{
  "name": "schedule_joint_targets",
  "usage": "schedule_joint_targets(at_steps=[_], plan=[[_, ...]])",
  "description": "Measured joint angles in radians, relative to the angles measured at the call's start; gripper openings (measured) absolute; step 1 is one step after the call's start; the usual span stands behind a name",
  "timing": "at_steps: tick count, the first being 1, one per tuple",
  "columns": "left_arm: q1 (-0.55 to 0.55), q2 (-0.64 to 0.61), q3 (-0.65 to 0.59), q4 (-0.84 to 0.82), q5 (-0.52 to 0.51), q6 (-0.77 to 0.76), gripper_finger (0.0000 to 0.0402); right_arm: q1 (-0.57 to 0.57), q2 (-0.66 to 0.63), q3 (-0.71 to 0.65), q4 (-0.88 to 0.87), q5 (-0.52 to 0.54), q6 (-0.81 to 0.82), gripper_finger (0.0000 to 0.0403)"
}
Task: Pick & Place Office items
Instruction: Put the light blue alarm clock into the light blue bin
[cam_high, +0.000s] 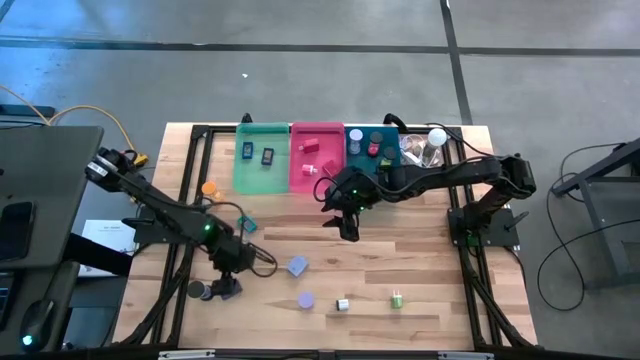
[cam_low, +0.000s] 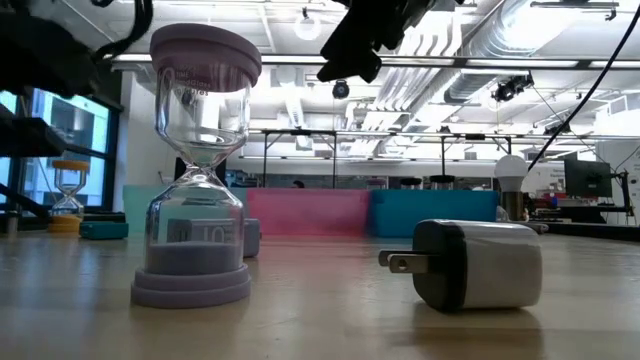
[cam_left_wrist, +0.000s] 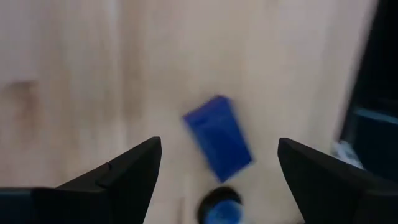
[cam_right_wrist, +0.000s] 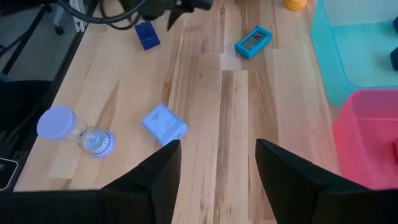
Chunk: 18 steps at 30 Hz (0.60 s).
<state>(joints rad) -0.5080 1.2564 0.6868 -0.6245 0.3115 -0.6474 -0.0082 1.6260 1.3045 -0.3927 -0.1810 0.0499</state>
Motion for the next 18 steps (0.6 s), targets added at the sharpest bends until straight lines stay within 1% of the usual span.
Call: schedule_joint_targets(at_steps=[2, 5, 9, 11, 13, 16, 18], plan=[[-0.024, 0.000, 0.007, -0.039, -0.069, -0.034, 0.0315, 0.000, 0.000, 0.000, 0.000, 0.000, -0.002, 0.0195], [-0.060, 0.000, 0.044, -0.136, -0.204, -0.036, 0.0315, 0.000, 0.000, 0.000, 0.000, 0.000, -0.003, 0.0195], [-0.070, 0.000, 0.122, -0.296, -0.428, 0.046, 0.0315, 0.000, 0.000, 0.000, 0.009, 0.000, -0.007, 0.0195], [-0.063, 0.000, 0.143, -0.324, -0.510, 0.154, 0.0315, 0.000, 0.000, 0.000, 0.009, 0.000, -0.019, 0.0195], [-0.051, 0.000, 0.145, -0.339, -0.570, 0.309, 0.0315, 0.000, 0.001, 0.000, 0.009, 0.000, -0.020, 0.0195], [-0.011, 0.000, 0.145, -0.339, -0.588, 0.525, 0.0315, 0.000, 0.001, 0.000, 0.009, 0.000, -0.019, 0.0195], [0.027, 0.000, 0.144, -0.341, -0.589, 0.602, 0.0315, 0.003, 0.001, -0.001, 0.008, 0.000, -0.018, 0.0195]])
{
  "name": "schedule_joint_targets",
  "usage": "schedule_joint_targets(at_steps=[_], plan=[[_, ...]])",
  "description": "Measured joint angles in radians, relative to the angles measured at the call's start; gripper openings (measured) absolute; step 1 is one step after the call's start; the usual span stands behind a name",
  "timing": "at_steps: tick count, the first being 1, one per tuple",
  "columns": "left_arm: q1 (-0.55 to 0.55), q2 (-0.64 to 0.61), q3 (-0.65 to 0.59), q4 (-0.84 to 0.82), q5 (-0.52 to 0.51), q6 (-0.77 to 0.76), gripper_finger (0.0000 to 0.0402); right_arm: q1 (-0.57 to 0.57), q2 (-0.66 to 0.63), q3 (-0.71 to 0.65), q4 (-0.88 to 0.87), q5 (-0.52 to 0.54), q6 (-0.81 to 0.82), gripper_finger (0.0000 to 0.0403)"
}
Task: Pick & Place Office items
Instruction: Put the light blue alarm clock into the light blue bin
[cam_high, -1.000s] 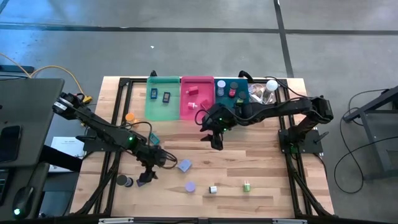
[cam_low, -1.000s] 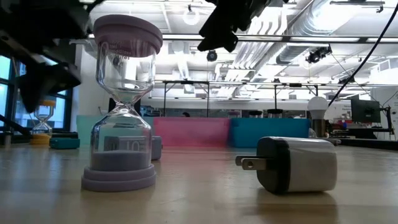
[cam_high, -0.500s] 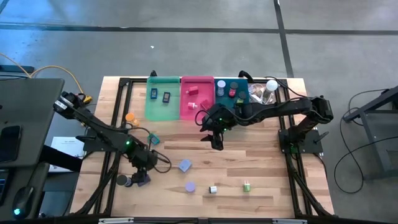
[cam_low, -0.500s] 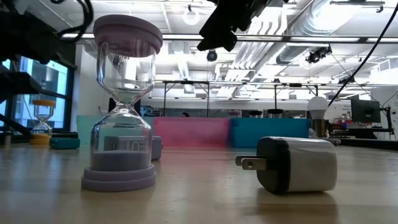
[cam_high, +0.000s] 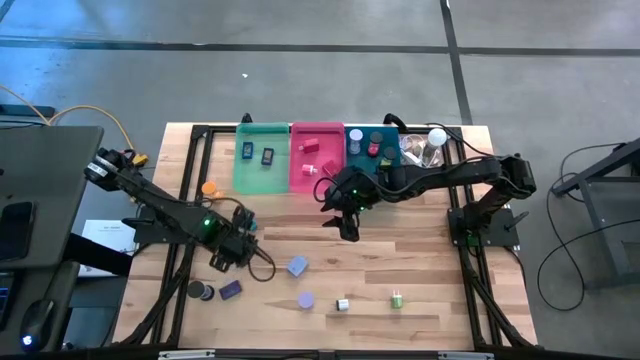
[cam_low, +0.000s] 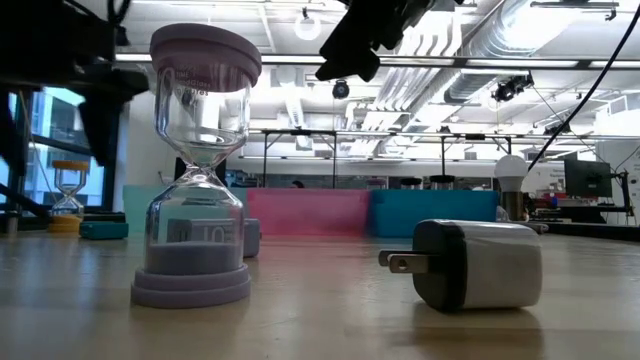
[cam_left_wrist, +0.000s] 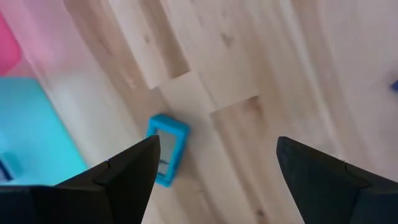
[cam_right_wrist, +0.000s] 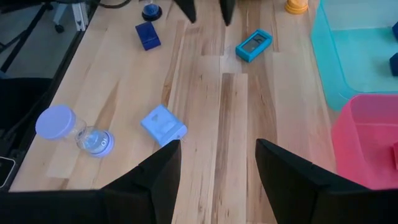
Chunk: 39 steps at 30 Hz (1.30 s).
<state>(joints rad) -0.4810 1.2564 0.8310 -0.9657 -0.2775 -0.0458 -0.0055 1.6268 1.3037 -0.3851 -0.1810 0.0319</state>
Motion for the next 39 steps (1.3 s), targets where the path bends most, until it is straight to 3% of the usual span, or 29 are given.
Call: schedule_joint_targets(at_steps=[7, 15, 25, 32, 39], plan=[[0.163, 0.000, 0.000, -0.021, 0.019, 0.159, 0.0315, 0.007, 0.000, -0.039, 0.020, -0.001, 0.000, 0.0195], [0.299, 0.000, -0.007, -0.019, 0.219, 0.289, 0.0315, 0.010, 0.001, -0.079, 0.075, -0.002, 0.094, 0.0195], [0.306, 0.000, -0.097, 0.102, 0.107, 0.325, 0.0315, 0.071, 0.001, -0.081, 0.118, 0.002, 0.099, 0.0195], [0.353, 0.000, -0.140, 0.163, 0.188, 0.303, 0.0315, 0.120, 0.001, -0.081, 0.137, -0.001, 0.077, 0.0195], [0.430, 0.022, -0.150, 0.173, 0.194, 0.310, 0.0315, 0.140, 0.001, -0.081, 0.172, -0.001, 0.053, 0.0195]])
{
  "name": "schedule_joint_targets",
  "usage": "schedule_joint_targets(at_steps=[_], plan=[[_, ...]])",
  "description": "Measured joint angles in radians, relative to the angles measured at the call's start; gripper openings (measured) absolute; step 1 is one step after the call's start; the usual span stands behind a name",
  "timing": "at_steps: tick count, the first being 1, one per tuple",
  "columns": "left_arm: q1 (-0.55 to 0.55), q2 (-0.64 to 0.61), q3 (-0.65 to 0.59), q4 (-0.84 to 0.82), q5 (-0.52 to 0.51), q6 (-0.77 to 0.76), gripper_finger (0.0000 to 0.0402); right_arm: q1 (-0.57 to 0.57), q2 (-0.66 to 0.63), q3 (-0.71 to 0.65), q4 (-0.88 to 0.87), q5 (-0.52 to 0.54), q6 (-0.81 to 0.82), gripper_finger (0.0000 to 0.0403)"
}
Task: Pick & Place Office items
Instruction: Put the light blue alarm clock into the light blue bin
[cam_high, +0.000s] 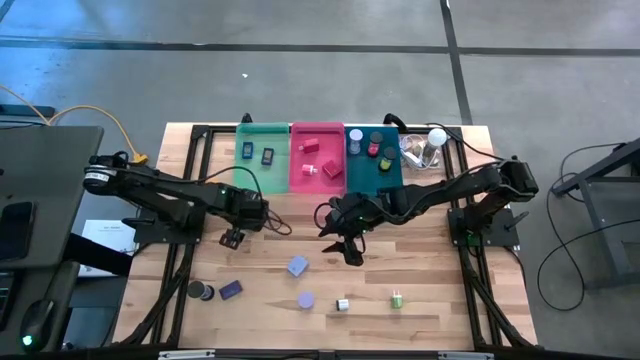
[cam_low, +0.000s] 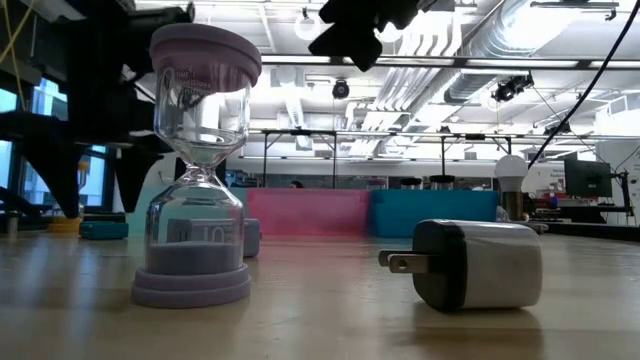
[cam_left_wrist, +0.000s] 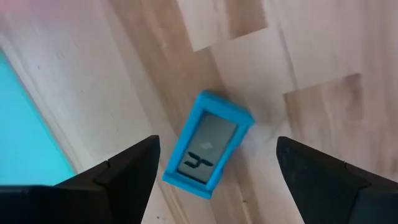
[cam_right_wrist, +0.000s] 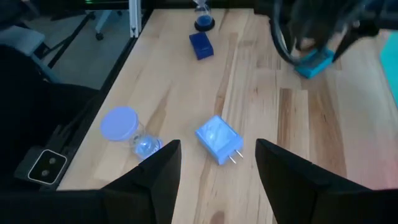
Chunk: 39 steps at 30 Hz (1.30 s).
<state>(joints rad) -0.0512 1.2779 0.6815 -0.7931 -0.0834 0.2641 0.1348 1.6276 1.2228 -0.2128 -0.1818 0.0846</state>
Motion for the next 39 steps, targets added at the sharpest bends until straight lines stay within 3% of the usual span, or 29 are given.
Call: schedule_joint_targets(at_steps=[14, 19, 22, 28, 35, 39], plan=[[0.023, 0.214, 0.006, 0.013, 0.038, 0.061, 0.0315, 0.003, 0.000, 0.000, 0.008, 0.000, -0.003, 0.0195], [0.057, 0.234, 0.005, 0.013, 0.052, 0.023, 0.0314, 0.003, 0.000, 0.000, 0.008, 0.000, -0.003, 0.0195], [0.093, 0.234, 0.005, 0.016, 0.113, 0.000, 0.0306, 0.003, 0.000, 0.000, 0.007, 0.000, -0.007, 0.0195], [0.114, 0.235, 0.004, 0.020, 0.123, -0.004, 0.0256, 0.003, 0.000, 0.000, 0.007, 0.000, -0.007, 0.0195], [0.099, 0.237, 0.003, 0.027, 0.062, -0.002, 0.0164, 0.003, 0.000, 0.000, 0.007, 0.000, -0.007, 0.0195], [0.089, 0.237, 0.003, 0.027, 0.047, 0.000, 0.0146, 0.003, 0.000, 0.000, 0.007, 0.000, -0.007, 0.0195]])
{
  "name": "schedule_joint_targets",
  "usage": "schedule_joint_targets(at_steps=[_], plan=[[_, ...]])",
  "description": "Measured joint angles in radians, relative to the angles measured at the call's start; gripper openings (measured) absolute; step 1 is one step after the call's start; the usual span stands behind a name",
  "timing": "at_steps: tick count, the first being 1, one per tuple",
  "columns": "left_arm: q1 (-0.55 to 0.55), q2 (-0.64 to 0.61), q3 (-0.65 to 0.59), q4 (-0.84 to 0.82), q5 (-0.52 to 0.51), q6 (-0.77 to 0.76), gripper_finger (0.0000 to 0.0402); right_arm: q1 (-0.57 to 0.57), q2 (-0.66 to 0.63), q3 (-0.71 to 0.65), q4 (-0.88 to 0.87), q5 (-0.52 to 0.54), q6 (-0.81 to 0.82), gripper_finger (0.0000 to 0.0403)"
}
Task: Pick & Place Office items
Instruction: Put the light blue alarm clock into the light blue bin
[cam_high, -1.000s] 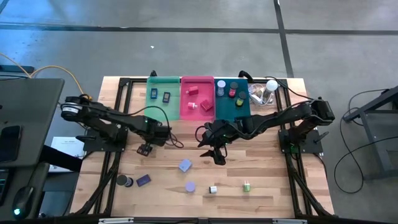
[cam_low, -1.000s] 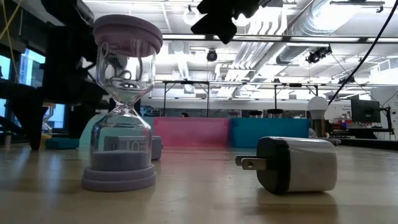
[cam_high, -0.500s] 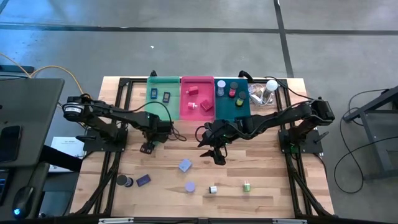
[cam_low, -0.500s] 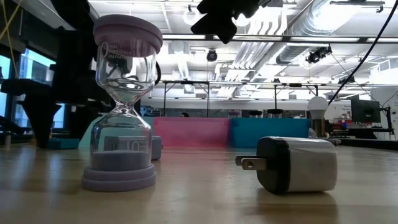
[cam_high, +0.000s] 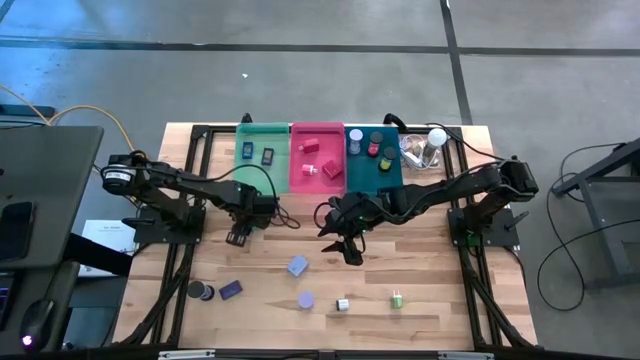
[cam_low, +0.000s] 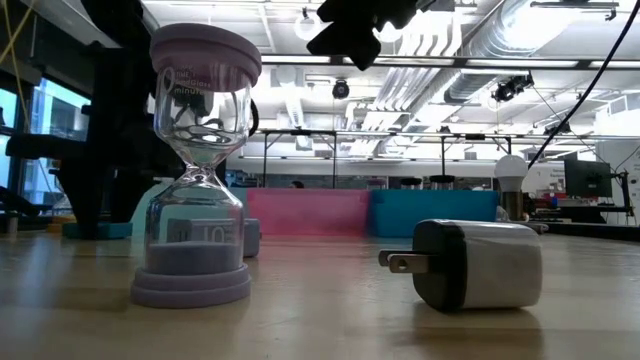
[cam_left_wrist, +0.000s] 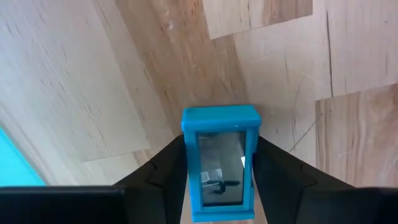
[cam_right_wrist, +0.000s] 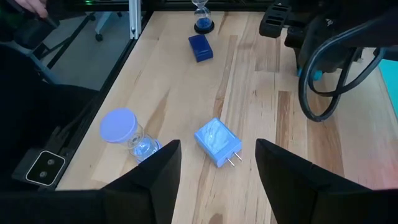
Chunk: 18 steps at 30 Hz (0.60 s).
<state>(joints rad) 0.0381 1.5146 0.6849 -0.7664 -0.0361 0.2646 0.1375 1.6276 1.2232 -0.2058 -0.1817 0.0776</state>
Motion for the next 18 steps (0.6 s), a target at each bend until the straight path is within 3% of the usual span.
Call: schedule_joint_targets(at_steps=[10, 18], plan=[[-0.016, -0.038, 0.078, -0.112, -0.028, -0.030, 0.0154, 0.000, 0.000, 0.000, 0.000, 0.000, -0.001, 0.0195], [-0.040, -0.055, 0.269, -0.296, -0.122, -0.028, 0.0155, 0.000, -0.001, -0.052, 0.043, 0.003, -0.004, 0.0195]])
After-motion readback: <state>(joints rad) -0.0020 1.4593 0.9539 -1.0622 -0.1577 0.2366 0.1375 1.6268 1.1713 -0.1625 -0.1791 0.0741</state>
